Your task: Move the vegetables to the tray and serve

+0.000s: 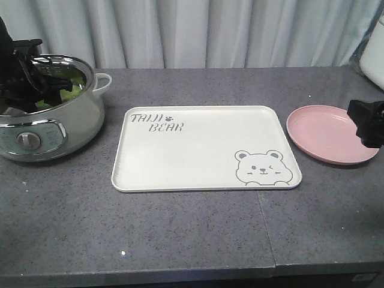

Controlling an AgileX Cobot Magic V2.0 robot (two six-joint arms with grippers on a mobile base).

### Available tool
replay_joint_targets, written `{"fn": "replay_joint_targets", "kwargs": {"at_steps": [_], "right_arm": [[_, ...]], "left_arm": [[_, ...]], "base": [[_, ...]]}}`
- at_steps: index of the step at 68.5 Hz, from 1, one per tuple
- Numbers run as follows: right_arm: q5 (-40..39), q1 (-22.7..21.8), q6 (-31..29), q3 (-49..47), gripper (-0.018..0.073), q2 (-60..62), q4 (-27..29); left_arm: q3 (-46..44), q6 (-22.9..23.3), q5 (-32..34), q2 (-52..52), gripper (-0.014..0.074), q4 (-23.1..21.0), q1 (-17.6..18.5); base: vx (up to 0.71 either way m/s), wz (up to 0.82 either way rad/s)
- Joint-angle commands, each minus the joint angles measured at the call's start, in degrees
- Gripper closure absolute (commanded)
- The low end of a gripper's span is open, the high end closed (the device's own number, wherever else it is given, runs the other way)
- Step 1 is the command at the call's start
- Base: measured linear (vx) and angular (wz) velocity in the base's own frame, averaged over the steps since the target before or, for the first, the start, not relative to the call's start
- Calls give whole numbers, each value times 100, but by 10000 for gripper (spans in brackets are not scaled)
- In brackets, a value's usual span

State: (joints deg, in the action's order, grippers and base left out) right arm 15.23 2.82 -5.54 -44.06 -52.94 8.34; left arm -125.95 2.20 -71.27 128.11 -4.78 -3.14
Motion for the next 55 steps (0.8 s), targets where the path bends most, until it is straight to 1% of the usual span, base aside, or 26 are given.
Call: {"fn": "replay_joint_targets", "kwargs": {"at_steps": [1, 9, 15, 17, 23, 24, 31, 55], "right_arm": [[-404, -10, -32, -201, -35, 44, -9], [-404, -10, -32, -201, -35, 44, -9], [-404, -10, -32, -201, -35, 44, -9], [-404, -10, -32, -201, -35, 44, -9], [-393, -10, -26, -201, -35, 44, -9], [-394, -10, -19, -201, -35, 44, -9], [-387, -10, -14, -201, -35, 44, -3], [-360, -10, -14, -201, -35, 44, -3]], "left_arm": [[-157, -1, -39, -255, 149, -111, 16], [-157, -1, -39, -250, 171, -129, 16], [-157, -1, -39, -250, 239, -135, 16], [-157, -1, -39, -250, 270, -135, 16], [-157, -1, -39, -250, 401, -135, 16], [-157, -1, -39, -250, 435, -130, 16], [-157, -1, -39, -250, 597, -112, 16], [-157, -101, 64, -377, 603, -111, 16]], "base": [[0, 0], [0, 0], [0, 0], [0, 0], [0, 0], [0, 0], [0, 0], [0, 0]]}}
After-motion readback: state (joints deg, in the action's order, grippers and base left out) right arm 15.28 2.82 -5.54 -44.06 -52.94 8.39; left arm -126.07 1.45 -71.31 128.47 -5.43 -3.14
